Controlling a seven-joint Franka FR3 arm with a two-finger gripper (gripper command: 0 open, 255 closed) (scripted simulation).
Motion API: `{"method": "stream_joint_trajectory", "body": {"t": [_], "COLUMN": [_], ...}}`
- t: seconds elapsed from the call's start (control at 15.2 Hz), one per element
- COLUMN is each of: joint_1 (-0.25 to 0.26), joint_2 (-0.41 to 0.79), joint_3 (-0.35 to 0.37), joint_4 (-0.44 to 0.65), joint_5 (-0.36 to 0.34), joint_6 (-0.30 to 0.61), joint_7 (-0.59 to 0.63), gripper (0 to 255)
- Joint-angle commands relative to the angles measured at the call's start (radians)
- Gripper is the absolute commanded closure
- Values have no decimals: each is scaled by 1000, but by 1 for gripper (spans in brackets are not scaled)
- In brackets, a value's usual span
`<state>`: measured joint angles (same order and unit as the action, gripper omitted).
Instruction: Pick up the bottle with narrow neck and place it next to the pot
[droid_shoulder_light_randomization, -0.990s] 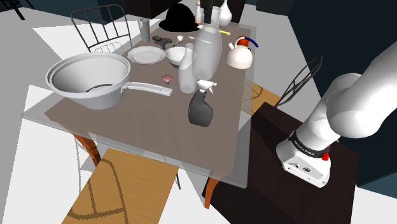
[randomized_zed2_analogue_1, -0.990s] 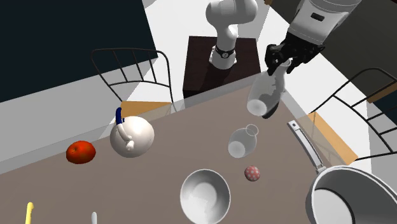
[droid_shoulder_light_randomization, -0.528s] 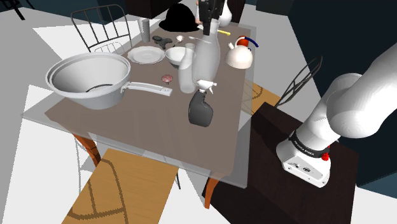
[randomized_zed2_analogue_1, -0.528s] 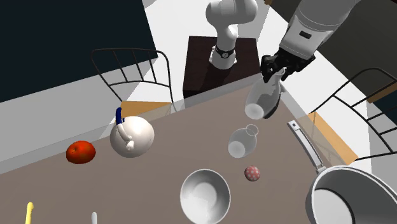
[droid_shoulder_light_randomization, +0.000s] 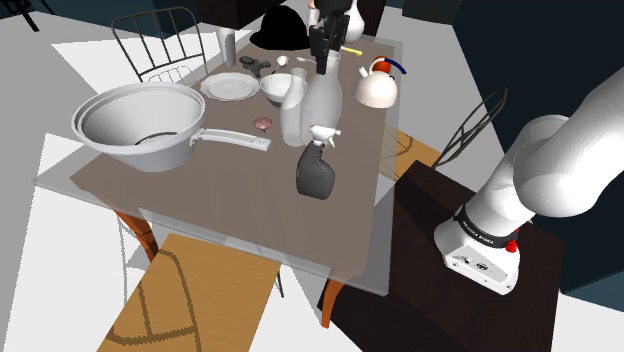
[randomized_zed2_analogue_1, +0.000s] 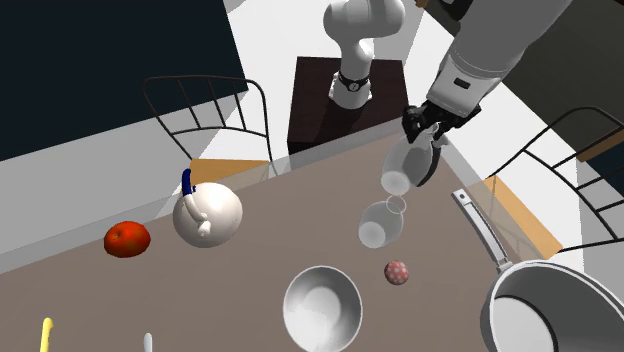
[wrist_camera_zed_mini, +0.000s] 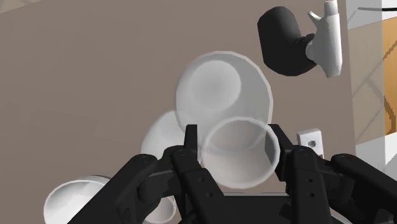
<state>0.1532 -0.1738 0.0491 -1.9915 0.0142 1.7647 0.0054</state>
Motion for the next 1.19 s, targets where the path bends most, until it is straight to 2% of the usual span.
{"method": "stream_joint_trajectory", "body": {"t": [0.0,1.12], "joint_1": [0,1], "joint_2": [-1,45], "joint_3": [0,2], "joint_4": [-29,-205], "joint_5": [0,-1], "joint_6": [28,250], "joint_7": [0,0], "gripper": [255,255]}}
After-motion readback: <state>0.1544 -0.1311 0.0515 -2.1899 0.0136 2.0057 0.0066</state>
